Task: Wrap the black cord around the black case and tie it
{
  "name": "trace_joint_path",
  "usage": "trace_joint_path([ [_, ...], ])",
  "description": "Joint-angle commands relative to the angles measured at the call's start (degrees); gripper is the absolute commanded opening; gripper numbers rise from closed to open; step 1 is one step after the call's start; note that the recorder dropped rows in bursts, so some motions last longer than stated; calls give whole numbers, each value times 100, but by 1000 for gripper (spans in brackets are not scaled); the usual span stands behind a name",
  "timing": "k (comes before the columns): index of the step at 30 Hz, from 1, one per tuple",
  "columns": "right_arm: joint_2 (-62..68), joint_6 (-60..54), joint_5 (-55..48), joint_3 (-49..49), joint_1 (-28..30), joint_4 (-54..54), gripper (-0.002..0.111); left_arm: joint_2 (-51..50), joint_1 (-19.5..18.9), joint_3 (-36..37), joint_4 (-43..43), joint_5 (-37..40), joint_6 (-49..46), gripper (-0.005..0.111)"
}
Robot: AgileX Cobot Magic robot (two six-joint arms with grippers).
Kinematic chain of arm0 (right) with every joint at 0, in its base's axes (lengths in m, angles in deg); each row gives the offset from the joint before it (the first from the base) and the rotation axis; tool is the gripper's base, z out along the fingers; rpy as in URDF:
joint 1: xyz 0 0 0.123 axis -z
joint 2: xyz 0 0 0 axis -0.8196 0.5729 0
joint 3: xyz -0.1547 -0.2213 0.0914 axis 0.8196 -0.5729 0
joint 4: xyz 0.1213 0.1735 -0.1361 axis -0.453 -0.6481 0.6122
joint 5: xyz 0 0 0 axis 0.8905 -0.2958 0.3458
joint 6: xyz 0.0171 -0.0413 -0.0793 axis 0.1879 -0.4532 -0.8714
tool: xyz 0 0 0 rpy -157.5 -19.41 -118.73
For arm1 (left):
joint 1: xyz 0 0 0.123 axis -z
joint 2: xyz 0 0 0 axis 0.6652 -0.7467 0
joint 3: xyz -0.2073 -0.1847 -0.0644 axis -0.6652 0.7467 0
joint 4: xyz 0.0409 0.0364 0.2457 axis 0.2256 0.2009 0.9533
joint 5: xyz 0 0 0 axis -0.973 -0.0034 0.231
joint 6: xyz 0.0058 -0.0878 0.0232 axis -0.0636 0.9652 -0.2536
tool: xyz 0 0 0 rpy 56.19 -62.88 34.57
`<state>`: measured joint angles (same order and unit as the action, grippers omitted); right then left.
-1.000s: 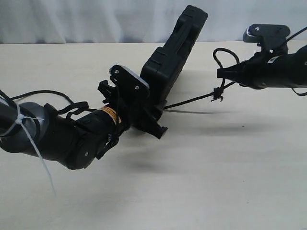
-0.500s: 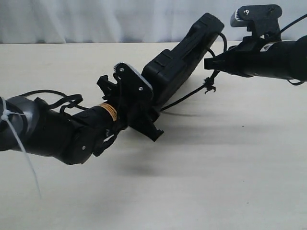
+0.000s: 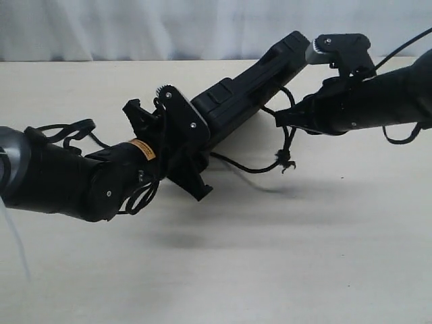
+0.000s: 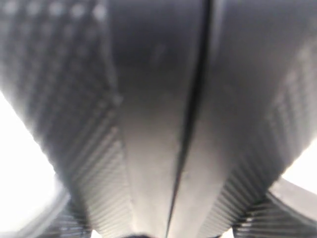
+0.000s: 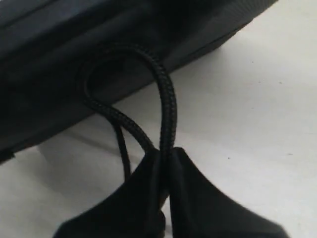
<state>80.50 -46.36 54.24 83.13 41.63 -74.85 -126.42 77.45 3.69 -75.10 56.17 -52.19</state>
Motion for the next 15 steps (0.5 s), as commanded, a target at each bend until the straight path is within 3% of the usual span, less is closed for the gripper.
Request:
trace_joint_path([
  [1,-26,-1403,-152,-3,-10,-2361,4,-21,-2,-18,317,404,76,0],
  [3,-26,-1403,-179,-3,-10,-3086,4,-21,-2,-18,372,453,76,0],
  [6,-26,-1468,-189,-3,-10,-3287,4,-21,-2,-18,372,540,59,1],
  [10,-26,-1468,-166,-3,-10,-3285,4,-7,-2,-18,335,795,-223,50],
  [15,-26,-1539,-128,-3,-10,-3285,4,604,-2,-18,201,1727,-232,75],
])
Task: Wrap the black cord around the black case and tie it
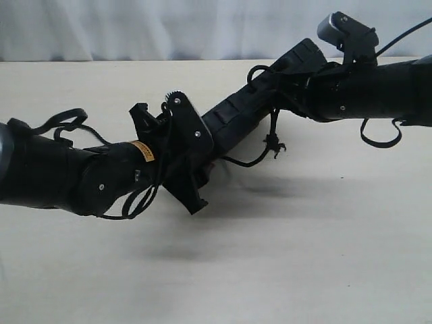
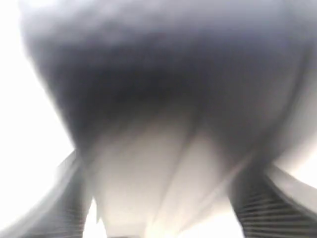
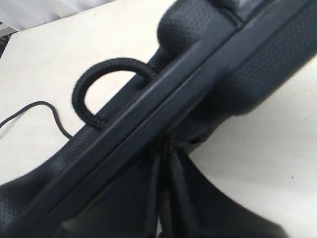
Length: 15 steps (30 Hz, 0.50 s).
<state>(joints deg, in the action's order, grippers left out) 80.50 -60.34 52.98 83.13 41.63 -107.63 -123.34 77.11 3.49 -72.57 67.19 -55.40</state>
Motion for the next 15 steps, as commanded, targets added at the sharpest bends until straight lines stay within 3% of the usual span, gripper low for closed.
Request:
trace_joint_path([
  [1,-26,-152,-1,-3,-10,-7,4,377,32,2,-52,745,88,80],
  [5,-26,-151,71,-3,-10,-7,4,1165,32,2,-52,1489,88,86],
  [10,-26,-151,110,-3,-10,-7,4,1920,-88,2,-175,1388,253,85],
  [14,-26,-151,128,-3,-10,-7,4,2143,-535,-408,-397,1582,686,85],
  [15,-26,-151,128,-3,-10,-7,4,2021,-843,-973,-397,2350,987,85],
])
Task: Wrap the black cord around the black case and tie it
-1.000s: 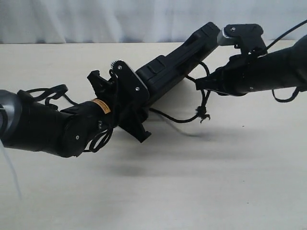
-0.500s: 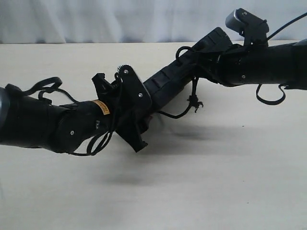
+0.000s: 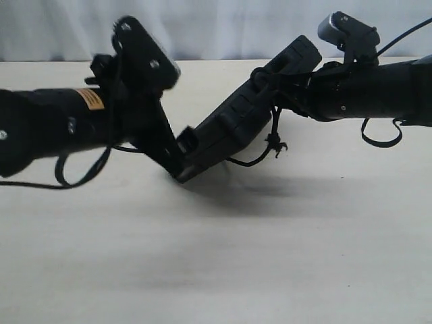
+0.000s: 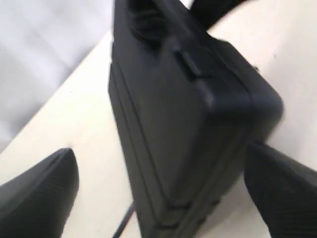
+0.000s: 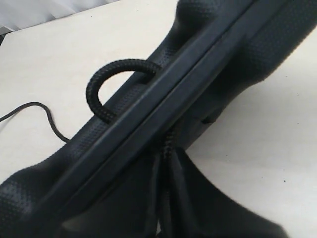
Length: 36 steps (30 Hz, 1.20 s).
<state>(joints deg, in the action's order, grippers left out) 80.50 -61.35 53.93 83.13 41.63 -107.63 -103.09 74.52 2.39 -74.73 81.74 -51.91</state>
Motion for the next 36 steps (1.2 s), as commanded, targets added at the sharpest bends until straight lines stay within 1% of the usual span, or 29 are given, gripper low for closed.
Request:
trace_joint_path([
  [1,-26,-50,32,-3,-10,-7,4,-131,-704,-1154,-180,1314,719,85],
  [2,-26,-50,32,-3,-10,-7,4,-515,-979,-1985,-363,2461,711,85],
  [3,-26,-50,32,-3,-10,-7,4,-712,-1073,-2433,-522,3045,697,85],
  [4,-26,-50,32,-3,-10,-7,4,-1258,-1260,-3351,-897,4093,677,85],
  [5,-26,-50,32,-3,-10,-7,4,-1481,-1310,-3703,-1052,4434,677,85],
  [6,-26,-50,32,-3,-10,-7,4,-2028,-1375,-4512,-1396,5027,663,85],
  [7,-26,-50,32,-3,-10,-7,4,-2489,-1375,-5138,-1535,5429,673,85],
  [8,-26,-50,32,-3,-10,-7,4,-2777,-1375,-5432,-1599,5648,674,85],
  [9,-26,-50,32,-3,-10,-7,4,-3137,-1375,-5859,-1859,6104,685,85],
  [10,-26,-50,32,-3,-10,-7,4,-3376,-1375,-6077,-2053,6358,685,85],
  [11,-26,-50,32,-3,-10,-7,4,-3668,-1375,-6293,-2183,6438,698,85],
  [14,-26,-50,32,-3,-10,-7,4,-4076,-1375,-6551,-2239,6390,869,84],
  [15,-26,-50,57,-3,-10,-7,4,-4184,-1375,-6551,-2289,6340,869,81],
  [17,-26,-75,74,-3,-10,-7,4,-4295,-1375,-6551,-2397,6266,869,70],
  [20,-26,-75,74,-3,-10,-7,4,-4377,-1375,-6551,-2465,6007,869,50],
  [23,-26,-75,74,-3,-10,-7,4,-4409,-1375,-6551,-2371,5735,869,39],
  [26,-26,-75,74,-3,-10,-7,4,-4409,-1375,-6551,-2371,5547,869,34],
  [32,-26,-75,74,-3,-10,-7,4,-4409,-1375,-6551,-2371,5228,869,35],
  [36,-26,-75,74,-3,-10,-7,4,-4409,-1375,-6551,-2371,5230,847,35],
])
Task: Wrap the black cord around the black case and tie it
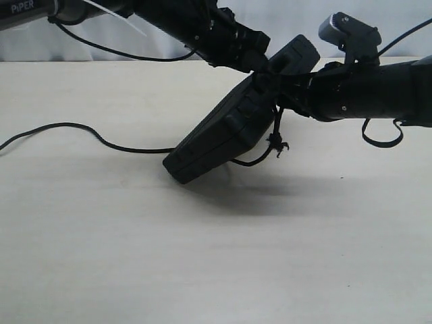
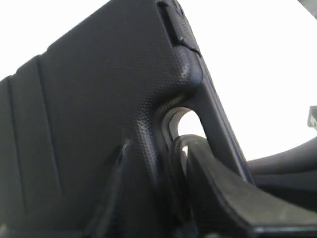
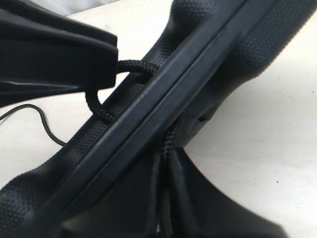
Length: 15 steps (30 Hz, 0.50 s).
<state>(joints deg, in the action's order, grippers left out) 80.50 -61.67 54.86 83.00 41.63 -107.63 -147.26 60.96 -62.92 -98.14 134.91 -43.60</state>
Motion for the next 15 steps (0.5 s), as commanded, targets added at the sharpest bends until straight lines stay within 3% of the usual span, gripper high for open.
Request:
trace_joint_path([
  [1,-26,-43,-19,9,-10,-7,4,8,-7,-20,-30,-87,16,35],
  [8,-26,-43,-19,9,-10,-7,4,-1,37,21,-41,-113,16,34],
  [15,-26,-43,-9,9,-10,-7,4,-124,49,19,-43,-70,16,0],
])
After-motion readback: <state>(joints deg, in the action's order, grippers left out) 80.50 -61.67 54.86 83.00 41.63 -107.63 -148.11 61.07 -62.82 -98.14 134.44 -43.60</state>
